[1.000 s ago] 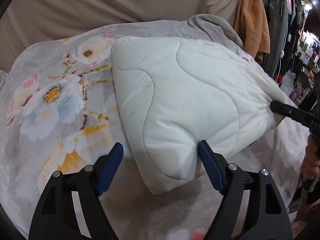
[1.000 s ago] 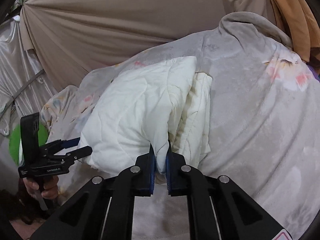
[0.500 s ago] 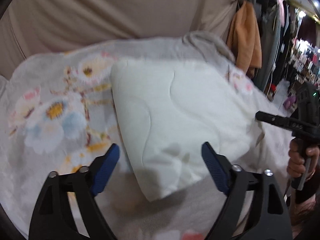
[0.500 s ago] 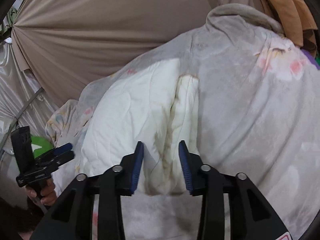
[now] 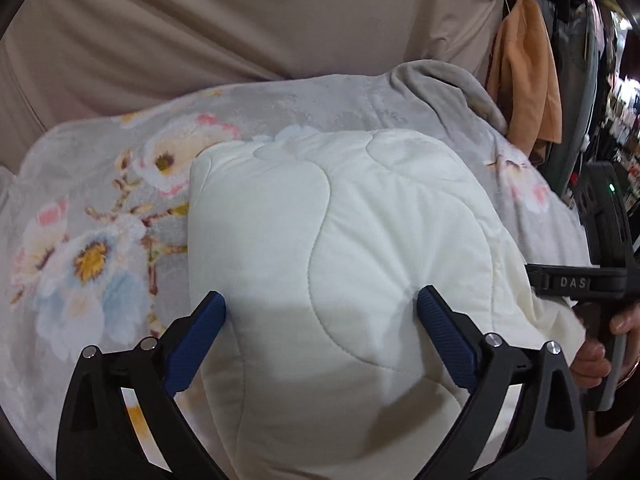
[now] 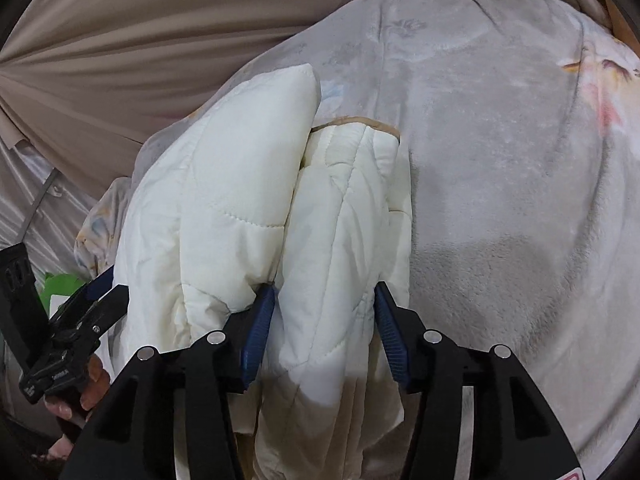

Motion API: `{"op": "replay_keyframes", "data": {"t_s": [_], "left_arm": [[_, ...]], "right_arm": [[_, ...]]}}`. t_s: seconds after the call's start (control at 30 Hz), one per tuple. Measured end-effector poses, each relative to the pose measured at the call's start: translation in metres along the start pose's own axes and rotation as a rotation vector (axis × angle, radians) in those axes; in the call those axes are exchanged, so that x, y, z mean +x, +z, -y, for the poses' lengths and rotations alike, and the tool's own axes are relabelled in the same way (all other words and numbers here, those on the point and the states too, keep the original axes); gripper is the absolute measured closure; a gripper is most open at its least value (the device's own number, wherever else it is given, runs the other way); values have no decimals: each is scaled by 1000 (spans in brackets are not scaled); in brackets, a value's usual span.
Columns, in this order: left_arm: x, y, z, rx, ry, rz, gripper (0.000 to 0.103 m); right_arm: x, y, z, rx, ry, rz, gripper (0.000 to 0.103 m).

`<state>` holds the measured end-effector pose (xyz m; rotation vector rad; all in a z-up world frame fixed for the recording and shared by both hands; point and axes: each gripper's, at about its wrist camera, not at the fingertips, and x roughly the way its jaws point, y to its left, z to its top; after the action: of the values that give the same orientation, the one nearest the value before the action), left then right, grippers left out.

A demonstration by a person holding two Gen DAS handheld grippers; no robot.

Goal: Fold large clothes

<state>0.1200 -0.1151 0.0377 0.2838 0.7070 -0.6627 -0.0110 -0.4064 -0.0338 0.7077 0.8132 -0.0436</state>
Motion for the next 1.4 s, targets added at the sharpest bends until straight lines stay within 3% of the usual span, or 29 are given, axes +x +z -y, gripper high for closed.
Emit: {"op": "replay_keyframes", "data": {"t_s": [0.13, 0.37, 0.6, 0.73, 0.9, 1.03, 1.1, 1.2, 1.4], "left_arm": [[6, -2, 7, 31, 42, 16, 5], [1, -1, -2, 27, 26, 12, 5], [-17, -9, -42, -88, 0, 9, 5], [-7, -15, -73, -192, -116, -65, 5], [29, -20, -82, -314, -323, -174, 5], [29, -11, -67, -285, -285, -166, 5], [23, -6, -58, -247, -268, -153, 6], [9, 2, -45, -166, -217, -114, 19], [-21, 19, -28, -40, -150, -15, 41]], "right_arm": [[12, 2, 13, 30, 68, -19, 49], [8, -8, 11, -7, 78, 14, 49], [9, -9, 10, -20, 77, 22, 48], [10, -8, 11, -21, 82, 22, 48], [12, -6, 12, -9, 110, 13, 48], [15, 0, 14, 10, 145, -6, 48], [15, 2, 12, 6, 167, -11, 66], [9, 5, -1, -33, 141, 18, 83], [-28, 8, -35, -127, 79, 168, 88]]}}
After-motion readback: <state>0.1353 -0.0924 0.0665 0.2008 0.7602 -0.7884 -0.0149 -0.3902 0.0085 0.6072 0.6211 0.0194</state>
